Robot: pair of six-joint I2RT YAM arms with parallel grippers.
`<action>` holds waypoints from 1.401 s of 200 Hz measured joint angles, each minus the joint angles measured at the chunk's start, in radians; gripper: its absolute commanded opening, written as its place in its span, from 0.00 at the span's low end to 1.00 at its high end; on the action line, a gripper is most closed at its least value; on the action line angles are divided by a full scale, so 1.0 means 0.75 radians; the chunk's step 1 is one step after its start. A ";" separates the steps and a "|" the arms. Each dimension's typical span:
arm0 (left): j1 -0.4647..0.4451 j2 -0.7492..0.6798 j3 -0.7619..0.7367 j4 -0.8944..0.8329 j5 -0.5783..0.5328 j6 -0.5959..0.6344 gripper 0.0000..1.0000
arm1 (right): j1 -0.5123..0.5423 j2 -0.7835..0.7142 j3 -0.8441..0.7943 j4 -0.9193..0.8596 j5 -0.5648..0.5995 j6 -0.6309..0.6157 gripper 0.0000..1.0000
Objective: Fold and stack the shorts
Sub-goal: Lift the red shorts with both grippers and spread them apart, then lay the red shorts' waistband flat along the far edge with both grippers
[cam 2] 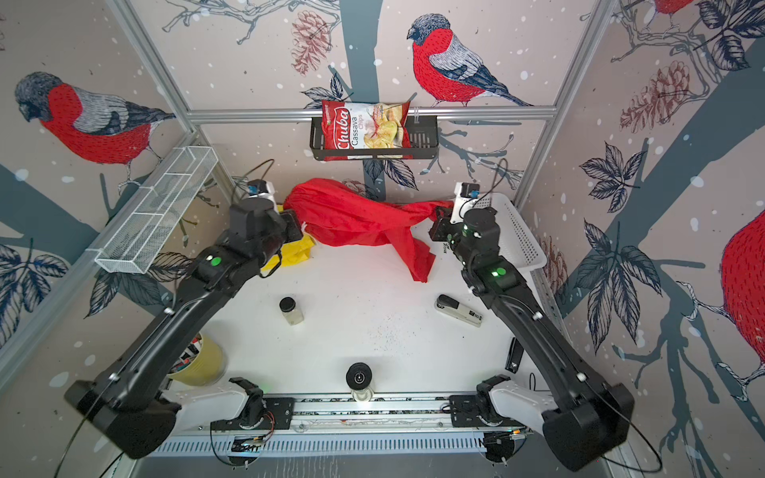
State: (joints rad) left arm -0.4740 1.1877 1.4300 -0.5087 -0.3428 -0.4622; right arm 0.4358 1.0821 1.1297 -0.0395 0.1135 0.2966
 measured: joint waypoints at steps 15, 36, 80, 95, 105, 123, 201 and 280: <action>-0.001 -0.071 0.023 -0.006 0.014 0.000 0.00 | 0.000 -0.107 0.023 0.000 0.075 -0.003 0.00; -0.002 -0.142 0.067 -0.015 0.086 -0.001 0.00 | -0.001 -0.221 0.095 0.001 0.168 -0.007 0.00; -0.002 -0.235 0.144 -0.015 0.282 -0.039 0.00 | -0.001 -0.273 0.219 -0.041 0.214 0.002 0.00; -0.002 -0.255 0.132 -0.005 0.299 -0.045 0.00 | -0.001 -0.264 0.206 -0.056 0.217 0.033 0.00; -0.002 -0.261 0.093 0.006 0.296 -0.052 0.00 | -0.001 -0.256 0.167 -0.060 0.222 0.066 0.00; -0.002 -0.267 -0.033 0.036 0.270 -0.068 0.00 | -0.003 -0.246 0.055 -0.067 0.231 0.114 0.00; 0.180 0.137 -0.467 0.244 0.257 -0.121 0.00 | -0.121 0.331 -0.273 0.003 0.107 0.271 0.01; 0.268 0.973 0.181 0.275 0.319 -0.152 0.20 | -0.200 1.354 0.607 -0.036 -0.090 0.228 0.73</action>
State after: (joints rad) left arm -0.2733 1.9171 1.5654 -0.3023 -0.1032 -0.5762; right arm 0.2859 2.0979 1.5852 -0.0662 0.0463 0.4679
